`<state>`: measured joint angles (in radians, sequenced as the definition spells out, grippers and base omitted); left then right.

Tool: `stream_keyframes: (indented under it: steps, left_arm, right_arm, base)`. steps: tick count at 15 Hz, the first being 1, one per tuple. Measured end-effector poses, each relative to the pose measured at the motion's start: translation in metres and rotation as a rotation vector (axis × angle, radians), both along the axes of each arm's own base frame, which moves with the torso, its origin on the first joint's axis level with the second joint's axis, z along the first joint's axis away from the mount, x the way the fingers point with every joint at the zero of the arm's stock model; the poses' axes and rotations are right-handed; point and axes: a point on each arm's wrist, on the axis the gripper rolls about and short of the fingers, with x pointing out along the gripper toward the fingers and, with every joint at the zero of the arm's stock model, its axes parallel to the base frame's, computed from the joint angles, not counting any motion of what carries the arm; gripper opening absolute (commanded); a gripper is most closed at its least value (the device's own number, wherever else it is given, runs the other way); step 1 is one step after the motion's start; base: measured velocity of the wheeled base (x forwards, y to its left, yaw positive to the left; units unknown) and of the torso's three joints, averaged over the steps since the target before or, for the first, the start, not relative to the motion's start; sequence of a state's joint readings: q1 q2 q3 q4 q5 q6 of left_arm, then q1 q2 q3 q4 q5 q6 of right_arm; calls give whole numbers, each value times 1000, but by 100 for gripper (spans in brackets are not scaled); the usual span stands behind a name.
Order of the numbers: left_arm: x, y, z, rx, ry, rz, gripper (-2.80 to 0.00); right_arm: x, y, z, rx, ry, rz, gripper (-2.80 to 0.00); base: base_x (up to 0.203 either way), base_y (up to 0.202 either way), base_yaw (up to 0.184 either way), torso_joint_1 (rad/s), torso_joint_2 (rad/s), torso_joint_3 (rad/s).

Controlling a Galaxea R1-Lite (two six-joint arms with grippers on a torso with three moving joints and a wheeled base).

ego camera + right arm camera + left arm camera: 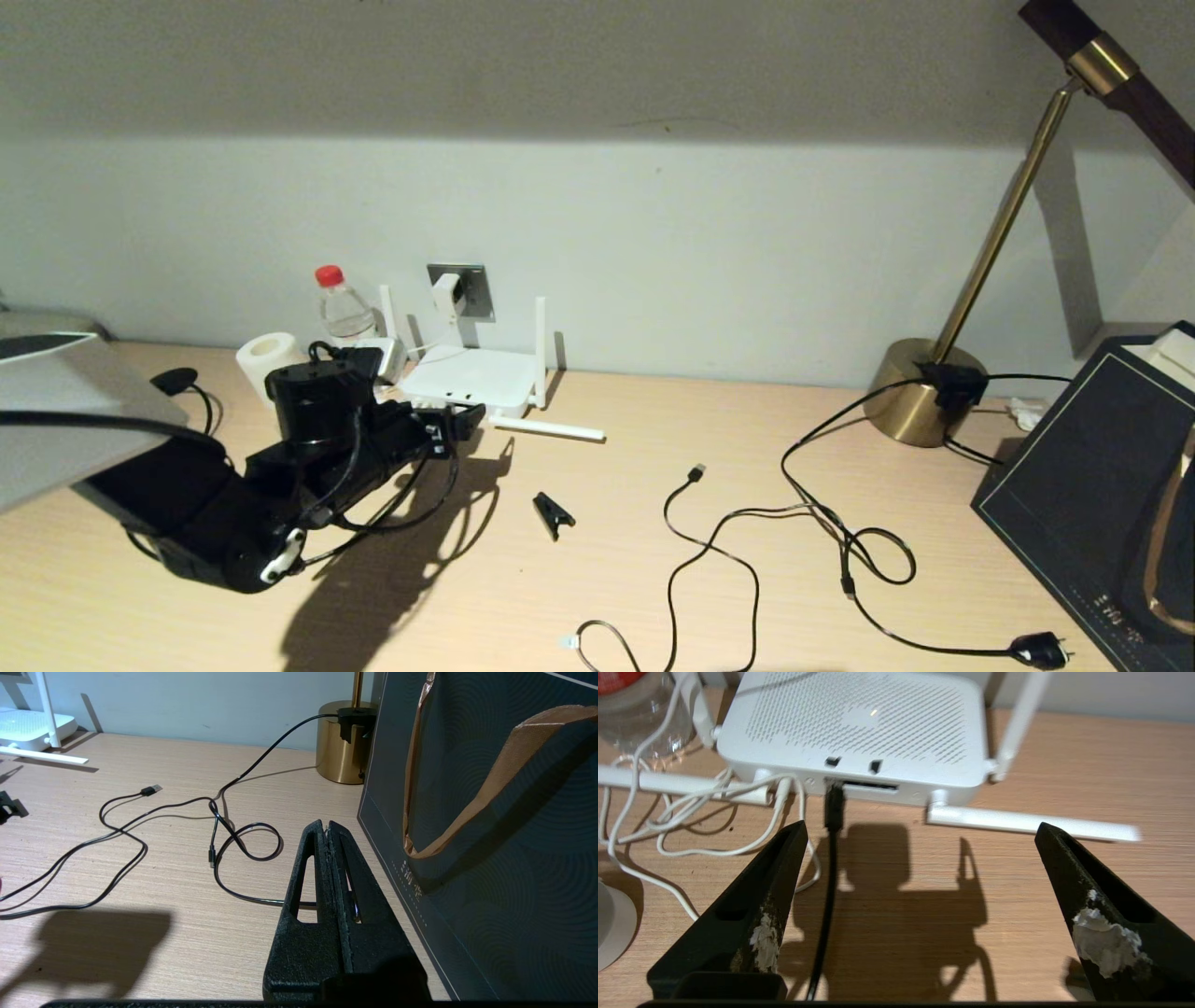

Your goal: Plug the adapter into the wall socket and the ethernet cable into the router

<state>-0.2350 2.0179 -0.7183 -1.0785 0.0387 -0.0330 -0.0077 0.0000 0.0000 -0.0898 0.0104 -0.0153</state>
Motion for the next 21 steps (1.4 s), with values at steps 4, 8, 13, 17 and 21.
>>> stream_keyframes:
  steps: [4,8,13,17,21]
  left_arm:
    - [-41,-2,49,-12,-117,0,0]
    - [-115,11,99,-30,-244,13,0]
    - [-230,48,122,-30,-304,62,0]
    - [-304,77,81,15,-214,182,0]
    - [-336,86,20,66,-94,438,0]
  right_arm:
    - [0,0,0,0,0,0,-280]
    - [0,0,0,0,0,0,-280]
    - [0,0,0,0,0,0,-280]
    - [0,0,0,0,0,0,-280]
    - [0,0,0,1,0,-1,-280]
  base:
    - [0,0,0,0,0,0]
    - [0,0,0,0,0,0]
    - [0,0,0,0,0,0]
    - [0,0,0,0,0,0]
    - [0,0,0,0,0,0]
